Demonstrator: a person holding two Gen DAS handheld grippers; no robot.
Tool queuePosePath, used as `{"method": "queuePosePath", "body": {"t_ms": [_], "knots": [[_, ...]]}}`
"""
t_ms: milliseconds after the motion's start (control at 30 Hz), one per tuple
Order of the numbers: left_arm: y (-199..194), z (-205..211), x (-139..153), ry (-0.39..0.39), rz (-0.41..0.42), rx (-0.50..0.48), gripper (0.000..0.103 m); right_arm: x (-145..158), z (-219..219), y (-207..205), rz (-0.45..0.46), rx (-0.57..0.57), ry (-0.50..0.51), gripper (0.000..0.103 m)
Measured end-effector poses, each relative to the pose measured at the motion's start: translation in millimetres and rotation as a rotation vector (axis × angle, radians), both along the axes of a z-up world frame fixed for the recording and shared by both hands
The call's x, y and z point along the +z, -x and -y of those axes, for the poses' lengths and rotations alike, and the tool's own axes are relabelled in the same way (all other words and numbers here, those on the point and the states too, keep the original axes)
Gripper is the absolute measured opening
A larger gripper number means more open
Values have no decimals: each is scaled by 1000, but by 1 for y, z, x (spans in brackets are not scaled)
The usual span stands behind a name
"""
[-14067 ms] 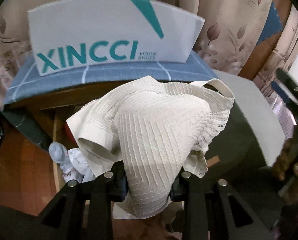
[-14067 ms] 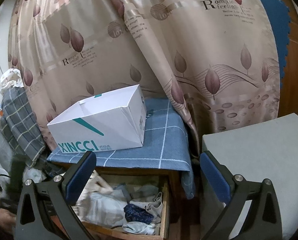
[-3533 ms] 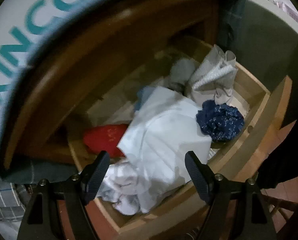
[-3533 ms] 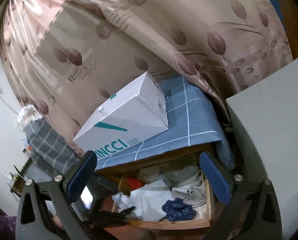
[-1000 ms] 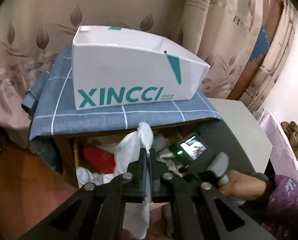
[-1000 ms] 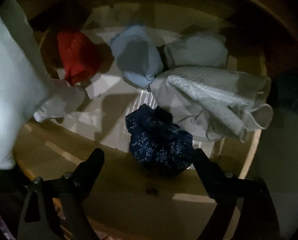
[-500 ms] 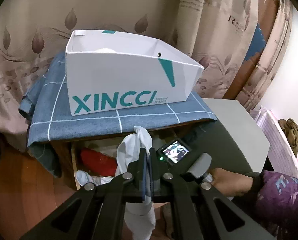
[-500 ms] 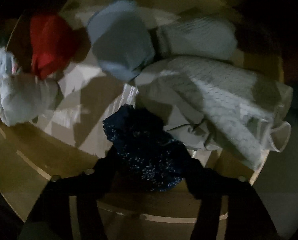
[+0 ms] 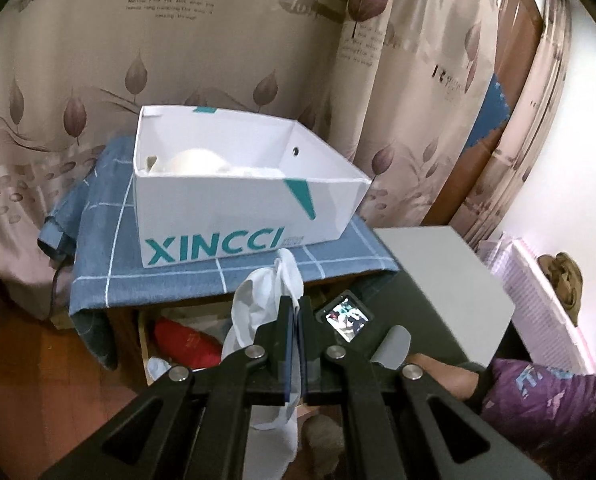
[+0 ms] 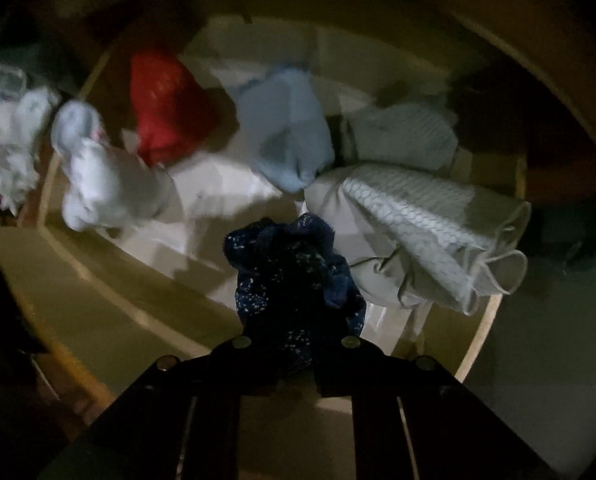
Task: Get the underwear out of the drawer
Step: 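Grasp the dark blue sparkly underwear with the right gripper while the left gripper holds the white cloth, then lower the white cloth into the box and open the left gripper while the right lifts the blue underwear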
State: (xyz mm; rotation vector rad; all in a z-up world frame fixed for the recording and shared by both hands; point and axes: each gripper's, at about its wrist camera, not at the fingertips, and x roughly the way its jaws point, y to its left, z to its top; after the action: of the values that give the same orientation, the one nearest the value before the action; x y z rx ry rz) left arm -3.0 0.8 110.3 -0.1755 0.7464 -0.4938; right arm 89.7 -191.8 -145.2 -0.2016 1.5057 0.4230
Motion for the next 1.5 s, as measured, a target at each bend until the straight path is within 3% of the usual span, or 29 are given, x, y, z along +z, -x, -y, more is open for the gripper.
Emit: {"method": "queuePosePath", "body": {"t_ms": [167,367,533,700,867,1000,1167,1267,1333,1400,1467,1500], "knots": [[4,1,28,30,23,-11,2,31,12,-5,29,-59,-116,11],[-7,5,84,52,69,-18,2,50,17,-7,64,-111,-210,11],[-38,9,154,69,177,-6,2,62,21,-3,79,-126,-268,11],[-95,25,191,8,254,28,2,63,25,-5,87,-145,-315,11],[-162,41,171,-85,234,64,2,71,32,-2,103,-166,-365,11],[-207,45,127,-139,163,99,2,77,34,0,109,-171,-401,11],[-234,35,81,-148,96,130,2,84,38,4,116,-169,-425,11],[-241,29,69,-150,101,150,4,88,41,6,117,-175,-446,11],[-243,25,69,-155,104,187,17,91,42,7,118,-181,-457,11],[-242,21,71,-155,110,227,55,95,44,9,125,-185,-470,11],[-235,18,75,-188,172,281,69,99,46,11,127,-189,-483,11],[-230,18,78,-245,212,338,71,101,47,13,130,-192,-491,11]]}}
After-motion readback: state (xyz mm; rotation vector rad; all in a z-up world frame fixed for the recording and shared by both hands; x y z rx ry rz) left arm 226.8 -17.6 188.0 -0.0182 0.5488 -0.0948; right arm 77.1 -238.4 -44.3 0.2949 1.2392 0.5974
